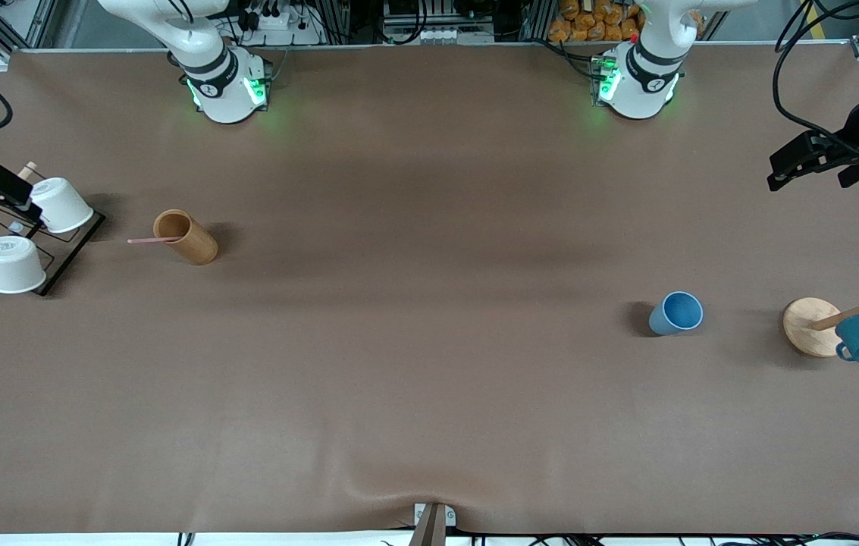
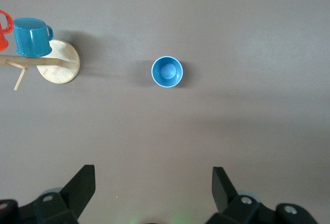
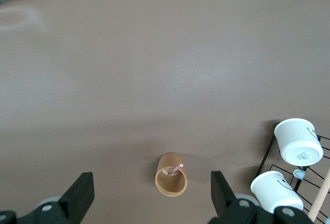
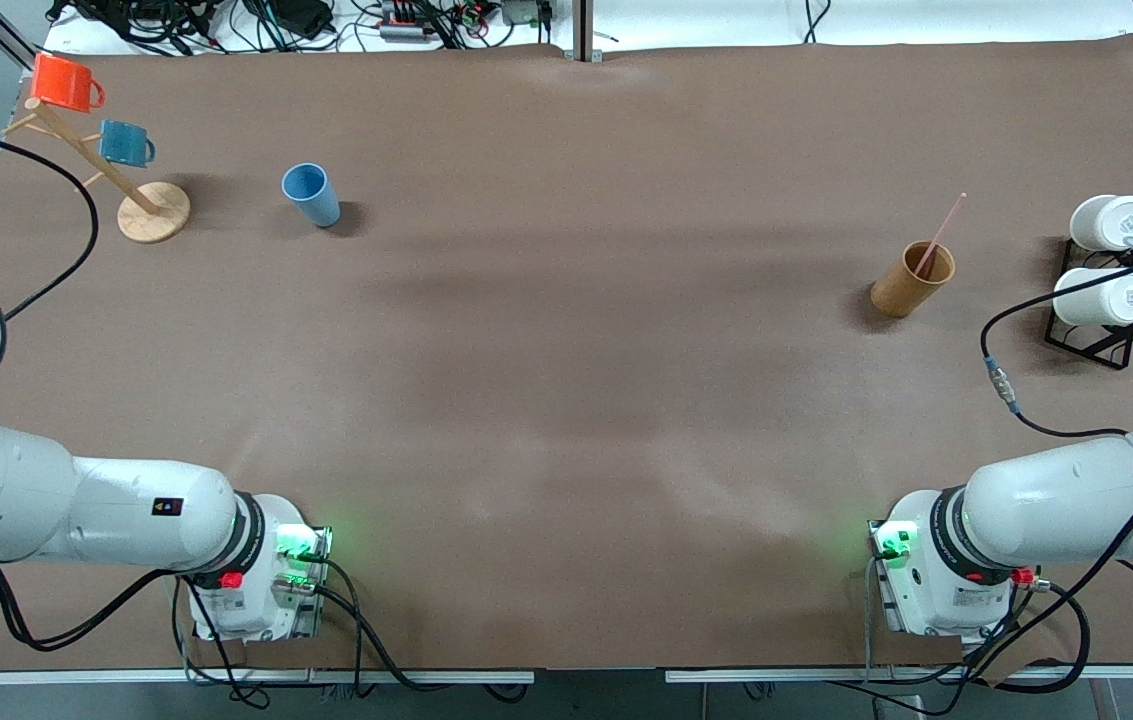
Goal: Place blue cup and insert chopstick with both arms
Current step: 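Reach the right gripper toward the chopstick while the left gripper reaches the cup, then grasp the pink chopstick with the right gripper while the left gripper grasps the cup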
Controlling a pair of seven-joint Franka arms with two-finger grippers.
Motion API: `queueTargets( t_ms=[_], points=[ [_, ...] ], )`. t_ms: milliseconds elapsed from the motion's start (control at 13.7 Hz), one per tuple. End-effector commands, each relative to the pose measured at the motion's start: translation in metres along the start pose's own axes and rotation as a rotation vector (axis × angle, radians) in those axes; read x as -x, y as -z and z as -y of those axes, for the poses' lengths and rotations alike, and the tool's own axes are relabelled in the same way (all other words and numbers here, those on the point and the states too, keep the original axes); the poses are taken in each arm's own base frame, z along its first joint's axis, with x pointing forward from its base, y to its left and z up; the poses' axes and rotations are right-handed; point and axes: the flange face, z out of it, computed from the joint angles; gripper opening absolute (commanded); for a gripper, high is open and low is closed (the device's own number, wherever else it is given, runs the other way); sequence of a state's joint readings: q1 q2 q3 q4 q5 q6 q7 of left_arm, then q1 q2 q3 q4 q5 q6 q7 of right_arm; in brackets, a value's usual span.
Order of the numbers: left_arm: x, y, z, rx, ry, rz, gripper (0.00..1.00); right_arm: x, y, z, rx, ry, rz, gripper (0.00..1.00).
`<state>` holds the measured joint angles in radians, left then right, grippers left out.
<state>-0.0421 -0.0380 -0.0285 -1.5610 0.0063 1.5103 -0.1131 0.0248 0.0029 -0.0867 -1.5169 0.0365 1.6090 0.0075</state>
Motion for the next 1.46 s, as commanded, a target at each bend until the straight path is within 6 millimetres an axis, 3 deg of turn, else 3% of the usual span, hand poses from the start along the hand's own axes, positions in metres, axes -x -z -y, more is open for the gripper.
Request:
queueTargets(
  t_ms=[0,220,293,512,659,805,1024,1317,1390],
  points=[
    [0.007,0.003,0.0,-0.021,-0.02,0.002,1.0,0.001,0.003,-0.01,0.013,-0.007,0.0,1.0],
    [-0.005,-0.004,-0.004,-0.022,-0.026,0.009,1.0,0.001,0.001,-0.001,0.012,0.015,0.005,1.0],
    [-0.011,-0.016,-0.002,-0.019,-0.025,0.033,1.0,-0.001,-0.007,0.003,0.018,0.022,0.023,1.0],
    [-0.031,-0.07,0.0,-0.017,-0.017,0.056,1.0,-0.007,-0.077,-0.004,0.018,0.006,0.194,1.0],
    [-0.036,-0.122,0.001,-0.015,-0.015,0.031,1.0,-0.003,-0.143,-0.024,0.014,-0.033,0.314,1.0],
    [-0.04,-0.173,0.02,-0.014,0.002,-0.029,1.0,0.007,-0.197,-0.044,-0.021,-0.082,0.408,1.0],
    [-0.044,-0.237,0.025,-0.016,-0.018,-0.058,1.0,0.027,-0.252,-0.052,-0.043,-0.126,0.457,0.93],
    [-0.055,-0.315,0.033,-0.007,-0.013,-0.074,1.0,0.032,-0.291,-0.054,-0.051,-0.162,0.514,0.63],
    [-0.058,-0.33,0.033,-0.005,-0.011,-0.077,1.0,0.033,-0.298,-0.054,-0.051,-0.165,0.527,0.61]
  ],
)
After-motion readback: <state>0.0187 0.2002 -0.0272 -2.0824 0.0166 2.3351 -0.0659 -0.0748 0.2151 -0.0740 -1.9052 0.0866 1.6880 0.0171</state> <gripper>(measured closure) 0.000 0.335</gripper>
